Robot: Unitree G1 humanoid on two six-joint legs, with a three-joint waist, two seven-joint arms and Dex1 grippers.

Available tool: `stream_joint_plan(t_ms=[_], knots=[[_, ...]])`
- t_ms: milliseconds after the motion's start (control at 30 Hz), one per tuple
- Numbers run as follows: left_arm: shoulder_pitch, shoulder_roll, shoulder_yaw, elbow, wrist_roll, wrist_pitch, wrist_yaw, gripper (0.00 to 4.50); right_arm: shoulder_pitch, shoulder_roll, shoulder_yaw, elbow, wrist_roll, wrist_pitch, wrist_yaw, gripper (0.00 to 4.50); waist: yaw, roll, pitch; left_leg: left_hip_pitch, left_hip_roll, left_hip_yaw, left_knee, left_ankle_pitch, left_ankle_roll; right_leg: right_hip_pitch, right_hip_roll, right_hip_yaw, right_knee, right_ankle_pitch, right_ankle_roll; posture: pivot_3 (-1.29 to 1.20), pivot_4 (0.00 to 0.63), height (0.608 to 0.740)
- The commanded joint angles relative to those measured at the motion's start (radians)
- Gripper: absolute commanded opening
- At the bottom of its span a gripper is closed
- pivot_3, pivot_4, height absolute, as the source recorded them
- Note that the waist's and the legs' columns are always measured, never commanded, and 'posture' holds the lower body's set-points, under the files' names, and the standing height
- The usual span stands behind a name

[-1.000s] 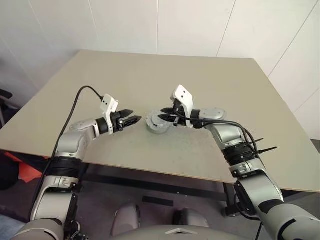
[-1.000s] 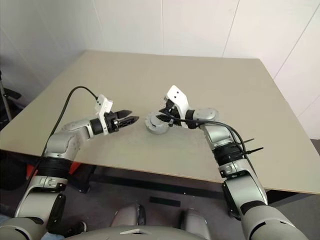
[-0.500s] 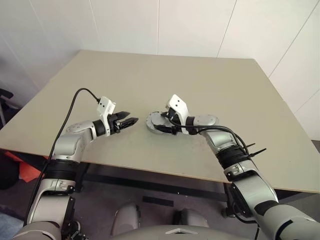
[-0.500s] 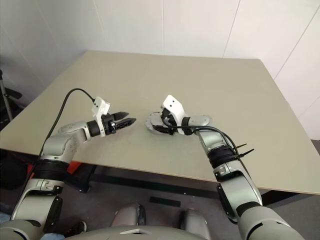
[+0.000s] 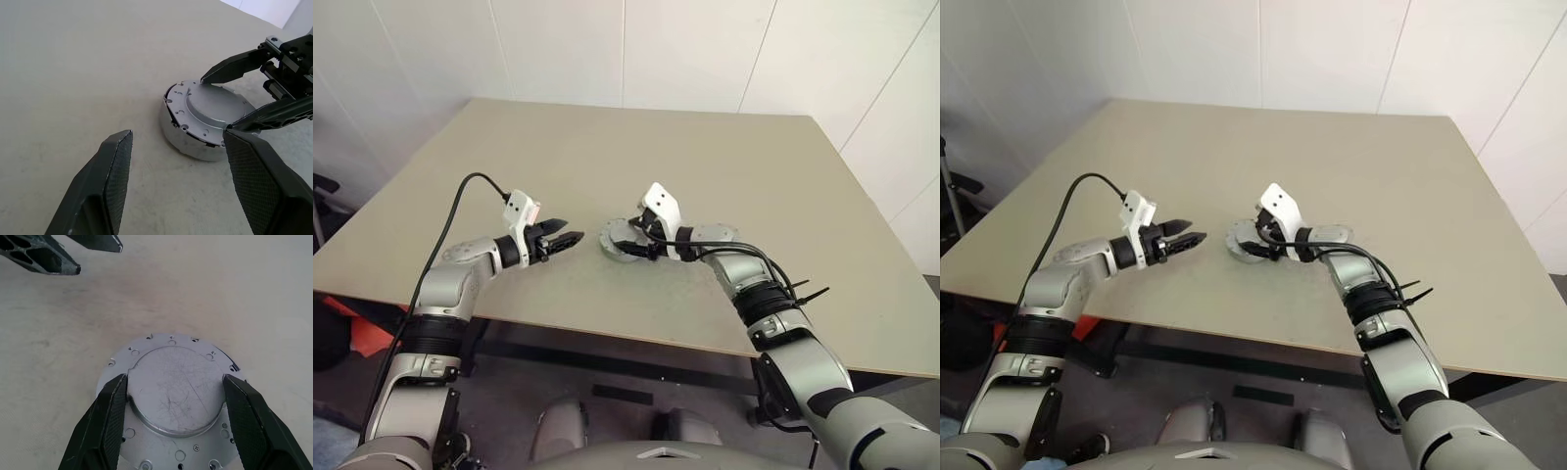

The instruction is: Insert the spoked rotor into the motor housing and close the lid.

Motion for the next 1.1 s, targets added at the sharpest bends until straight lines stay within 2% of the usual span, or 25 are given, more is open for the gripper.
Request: stream_joint_plan(t_ms=[33,133,300,433,700,800,867,900,1100], knots=[[-0.014,0.006,0.008,-0.026,0.001,-0.02,0.001,3.11,0.008,0.004,-0.006,0.005,0.007,0.026,0.008,3.47,0.0,0.0,0.0,0.0,0.0,0.0,0.0,0.0,0.0,0.0,0.0,0.0,0.0,0.0,0.0,0.0,0.0,0.74],[-0.013,0.005,0.007,-0.024,0.005,-0.022,0.0,3.11,0.004,0.012,-0.023,-0.001,0.023,0.05,0.009,3.47,0.0,0.0,0.0,0.0,0.0,0.0,0.0,0.0,0.0,0.0,0.0,0.0,0.0,0.0,0.0,0.0,0.0,0.74],[-0.017,0.004,0.008,-0.018,0.009,-0.024,0.001,3.11,0.0,0.005,-0.02,0.001,0.011,0.036,0.016,4.48,0.0,0.0,0.0,0.0,0.0,0.0,0.0,0.0,0.0,0.0,0.0,0.0,0.0,0.0,0.0,0.0,0.0,0.74],[-0.02,0.005,0.01,-0.012,0.013,-0.028,0.003,3.11,0.002,-0.006,0.012,0.009,-0.048,-0.024,-0.018,4.48,0.0,0.0,0.0,0.0,0.0,0.0,0.0,0.0,0.0,0.0,0.0,0.0,0.0,0.0,0.0,0.0,0.0,0.74],[-0.017,0.005,0.01,-0.004,0.02,-0.044,0.01,3.11,0.0,0.01,-0.004,0.047,-0.04,-0.024,-0.044,4.48,-0.001,0.0,0.0,0.001,0.0,0.0,0.0,0.0,0.0,0.0,0.0,0.0,0.0,0.0,0.0,0.0,0.0,0.74],[-0.014,0.006,0.011,-0.005,0.021,-0.046,0.011,3.11,-0.006,0.013,-0.006,0.06,-0.037,-0.025,-0.044,3.96,-0.001,0.0,0.0,0.001,0.0,0.0,0.0,0.0,0.0,0.0,0.0,0.0,0.0,0.0,0.0,0.0,0.0,0.74],[-0.01,0.007,0.013,-0.007,0.022,-0.046,0.01,3.11,-0.01,0.013,-0.005,0.065,-0.038,-0.028,-0.043,3.33,-0.001,0.0,0.0,0.001,0.0,0.0,0.0,0.0,0.0,0.001,0.0,0.0,0.0,0.0,0.001,0.0,0.0,0.74],[-0.009,0.008,0.014,-0.006,0.022,-0.046,0.009,3.11,-0.011,0.014,-0.004,0.068,-0.039,-0.029,-0.043,3.16,-0.001,0.0,0.0,0.001,0.0,0.0,0.0,0.0,0.0,0.001,0.0,0.0,0.0,-0.001,0.001,0.0,0.0,0.74],[0.0,0.016,0.026,-0.006,0.022,-0.046,0.014,3.11,-0.025,0.011,-0.002,0.059,-0.033,-0.012,-0.022,3.16,-0.001,0.0,0.0,0.002,0.0,0.0,0.0,0.0,0.0,0.001,0.0,0.0,0.0,-0.003,0.005,0.0,0.0,0.74]])
